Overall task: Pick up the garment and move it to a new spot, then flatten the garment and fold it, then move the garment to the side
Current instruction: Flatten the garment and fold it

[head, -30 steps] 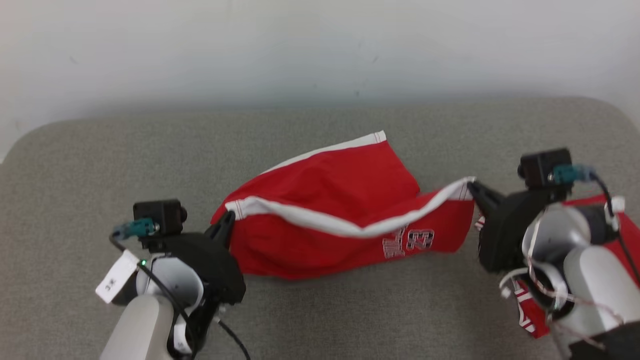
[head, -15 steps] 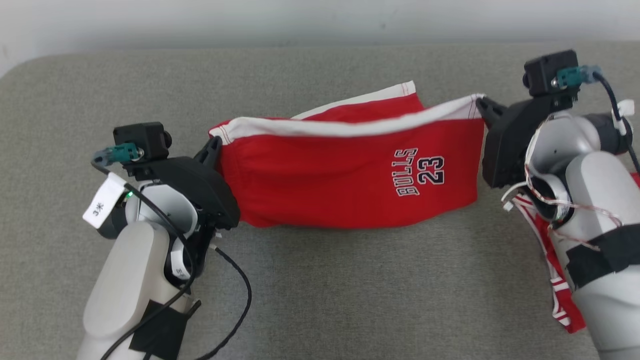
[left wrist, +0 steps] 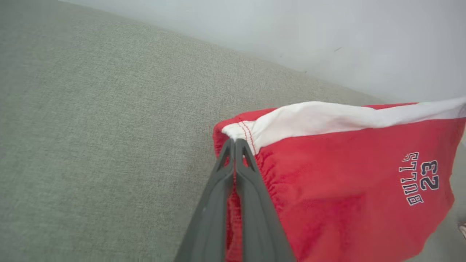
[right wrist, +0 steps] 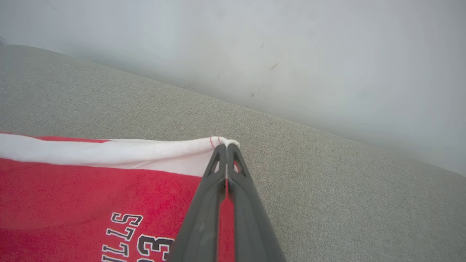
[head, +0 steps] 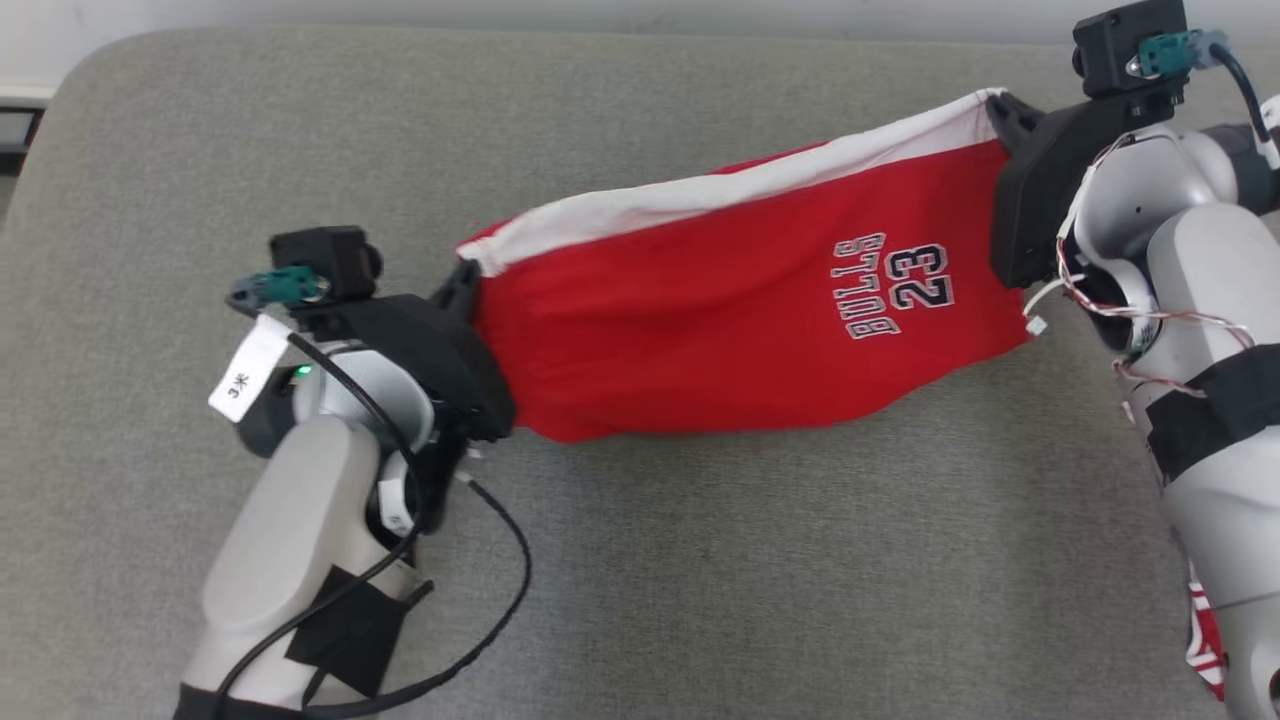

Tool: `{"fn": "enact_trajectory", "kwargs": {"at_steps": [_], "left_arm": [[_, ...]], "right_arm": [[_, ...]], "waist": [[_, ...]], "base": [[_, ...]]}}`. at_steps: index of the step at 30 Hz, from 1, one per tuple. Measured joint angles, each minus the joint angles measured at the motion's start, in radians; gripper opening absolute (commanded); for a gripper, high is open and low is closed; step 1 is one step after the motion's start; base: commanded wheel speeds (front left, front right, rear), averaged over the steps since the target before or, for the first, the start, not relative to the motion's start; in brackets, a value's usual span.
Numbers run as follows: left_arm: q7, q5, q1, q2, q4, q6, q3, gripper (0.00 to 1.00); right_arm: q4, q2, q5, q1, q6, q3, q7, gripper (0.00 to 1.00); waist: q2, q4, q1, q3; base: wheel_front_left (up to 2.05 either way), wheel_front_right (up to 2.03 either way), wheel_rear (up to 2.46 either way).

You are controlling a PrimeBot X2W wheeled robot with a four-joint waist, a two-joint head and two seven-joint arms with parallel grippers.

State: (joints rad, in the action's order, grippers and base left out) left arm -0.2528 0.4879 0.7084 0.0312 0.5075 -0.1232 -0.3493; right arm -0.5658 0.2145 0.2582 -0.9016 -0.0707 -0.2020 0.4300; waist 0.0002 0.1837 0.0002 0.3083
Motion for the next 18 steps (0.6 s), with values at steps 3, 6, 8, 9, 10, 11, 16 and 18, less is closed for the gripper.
{"fn": "enact_trajectory", "kwargs": {"at_steps": [3,6,8,9,10,11,16,18], "left_arm": [[0.016,0.053,0.014,-0.001,0.006,0.000,-0.054,0.00],[0.035,0.090,0.043,-0.001,0.016,-0.001,-0.091,0.00],[0.050,0.105,0.058,0.000,0.026,-0.001,-0.111,0.00],[0.058,0.111,0.063,-0.001,0.029,-0.001,-0.117,0.00],[0.065,0.120,0.067,-0.002,0.035,-0.001,-0.121,0.00],[0.073,0.128,0.073,-0.002,0.044,-0.001,-0.124,0.00],[0.118,0.171,0.102,-0.002,0.075,-0.001,-0.137,0.00],[0.135,0.182,0.116,-0.002,0.092,-0.001,-0.145,0.00]], "right_arm": [[-0.029,0.009,-0.018,-0.023,0.000,-0.006,-0.021,0.00],[-0.065,0.013,-0.024,-0.048,0.000,-0.007,-0.044,0.00],[-0.085,0.013,-0.027,-0.063,0.000,-0.006,-0.062,0.00],[-0.095,0.013,-0.033,-0.072,0.000,-0.006,-0.069,0.00],[-0.109,0.013,-0.033,-0.083,0.000,-0.006,-0.077,0.00],[-0.120,0.014,-0.034,-0.093,0.000,-0.006,-0.084,0.00],[-0.164,0.013,-0.049,-0.144,0.007,-0.009,-0.124,0.00],[-0.185,0.011,-0.051,-0.160,0.010,-0.015,-0.139,0.00]], "waist": [[0.0000,0.016,-0.0001,0.009],[0.0000,0.031,-0.0001,0.019],[0.0000,0.041,-0.0001,0.026],[0.0000,0.046,0.0000,0.029],[-0.0001,0.051,-0.0001,0.033],[0.0000,0.056,-0.0001,0.036],[-0.0001,0.077,-0.0001,0.054],[-0.0001,0.083,-0.0001,0.061]], "base": [[0.00,0.00,0.00],[0.00,0.00,0.00],[0.00,0.00,0.00],[0.00,0.00,0.00],[0.00,0.00,0.00],[0.00,0.00,0.00],[0.00,0.00,0.00],[0.00,0.00,0.00]]}}
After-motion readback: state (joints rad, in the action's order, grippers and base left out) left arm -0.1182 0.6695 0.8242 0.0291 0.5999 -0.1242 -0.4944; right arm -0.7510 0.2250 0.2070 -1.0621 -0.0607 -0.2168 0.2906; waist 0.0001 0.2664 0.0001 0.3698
